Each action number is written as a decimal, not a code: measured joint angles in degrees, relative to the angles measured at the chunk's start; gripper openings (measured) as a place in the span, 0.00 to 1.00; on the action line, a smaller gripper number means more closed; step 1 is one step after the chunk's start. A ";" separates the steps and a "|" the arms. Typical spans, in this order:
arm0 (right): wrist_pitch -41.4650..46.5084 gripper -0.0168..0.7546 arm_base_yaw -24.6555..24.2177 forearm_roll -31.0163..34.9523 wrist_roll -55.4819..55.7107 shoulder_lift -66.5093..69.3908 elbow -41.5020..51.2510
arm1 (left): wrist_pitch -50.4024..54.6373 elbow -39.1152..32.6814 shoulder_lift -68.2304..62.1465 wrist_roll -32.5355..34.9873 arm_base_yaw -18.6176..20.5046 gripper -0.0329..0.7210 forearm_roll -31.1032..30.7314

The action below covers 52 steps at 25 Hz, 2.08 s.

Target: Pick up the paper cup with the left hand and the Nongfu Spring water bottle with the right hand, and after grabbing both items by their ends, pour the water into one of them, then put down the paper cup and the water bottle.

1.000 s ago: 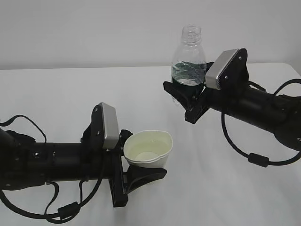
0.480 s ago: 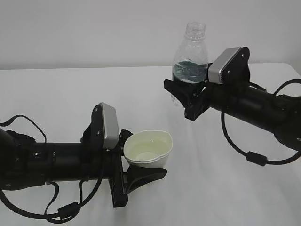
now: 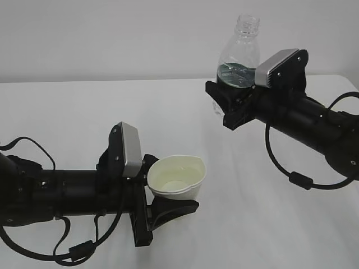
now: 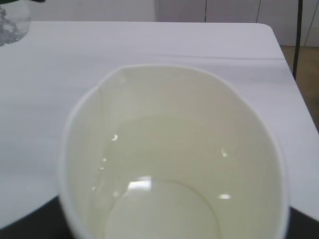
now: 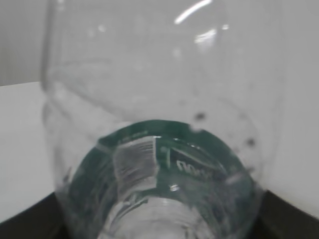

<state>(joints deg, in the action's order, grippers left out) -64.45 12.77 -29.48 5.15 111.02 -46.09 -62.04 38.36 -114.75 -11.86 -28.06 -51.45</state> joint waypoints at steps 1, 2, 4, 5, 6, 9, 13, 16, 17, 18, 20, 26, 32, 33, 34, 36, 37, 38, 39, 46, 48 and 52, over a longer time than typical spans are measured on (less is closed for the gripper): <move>0.00 0.63 0.00 0.74 -0.56 0.00 0.00 | 0.00 0.00 0.00 0.00 0.00 0.64 0.00; 0.00 0.63 0.00 1.70 -0.93 0.00 0.00 | 0.00 0.00 0.00 0.00 0.00 0.64 0.00; 0.00 0.63 0.00 4.14 -1.88 0.00 0.00 | 0.00 0.00 0.00 0.00 0.00 0.64 0.00; 0.00 0.63 0.00 5.13 -2.83 0.00 0.00 | 0.00 0.00 0.00 0.00 0.00 0.64 0.00; 0.00 0.63 0.00 6.28 -3.78 0.00 0.00 | 0.00 0.00 0.00 0.00 0.00 0.64 0.00; 0.00 0.63 0.00 9.41 -5.86 0.00 0.00 | 0.00 0.00 0.00 0.00 0.00 0.64 0.00; 1.37 0.63 0.00 13.37 -8.54 0.00 0.00 | 0.00 0.00 0.00 0.00 0.00 0.64 0.00; 2.26 0.63 0.00 16.55 -10.42 0.00 0.00 | 0.00 0.00 0.00 0.00 0.00 0.64 0.00; 2.49 0.63 0.00 17.74 -11.13 0.00 0.00 | 0.00 0.00 0.00 0.00 0.00 0.64 0.00; 2.46 0.63 0.00 18.67 -11.63 0.00 0.00 | 0.00 0.00 0.00 0.00 0.00 0.64 0.00; 2.52 0.63 0.00 20.78 -12.52 0.00 0.00 | 0.00 0.00 0.00 0.00 0.00 0.64 0.00; 2.88 0.63 0.00 25.62 -14.57 0.00 0.00 | 0.00 0.00 0.00 0.00 0.00 0.64 0.00; 4.38 0.63 0.00 30.25 -17.73 0.00 0.00 | 0.00 0.00 0.00 0.00 0.00 0.64 0.00; 4.94 0.63 0.00 30.83 -18.40 0.00 0.00 | 0.00 0.00 0.00 0.00 0.00 0.64 0.00; 5.16 0.63 0.00 31.42 -19.20 0.00 0.00 | 0.00 0.00 0.00 0.00 0.00 0.64 0.00; 5.36 0.63 0.00 32.41 -20.83 0.00 0.00 | 0.00 0.00 0.00 0.00 0.00 0.64 0.00; 5.36 0.63 0.00 32.92 -21.34 0.00 0.00 | 0.00 0.00 0.00 0.00 0.00 0.64 0.00; 5.51 0.63 0.00 33.42 -21.63 0.00 0.00 | 0.00 0.00 0.00 0.00 0.00 0.64 0.00; 5.51 0.63 0.00 34.00 -21.89 0.00 0.00 | 0.00 0.00 0.00 0.00 0.00 0.64 0.00; 5.85 0.63 -1.13 35.32 -22.30 0.00 0.00 | 0.00 0.00 0.00 0.00 0.00 0.64 0.00; 5.99 0.63 -1.76 35.32 -22.40 0.00 0.00 | 0.00 0.00 0.00 0.00 0.00 0.64 0.00; 6.13 0.63 -3.69 35.44 -22.40 0.00 0.00 | 0.00 0.00 0.00 0.00 0.00 0.64 0.00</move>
<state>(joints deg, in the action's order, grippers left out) -58.32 9.08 5.96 -17.25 111.02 -46.09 -62.04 38.36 -114.75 -11.86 -28.06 -51.45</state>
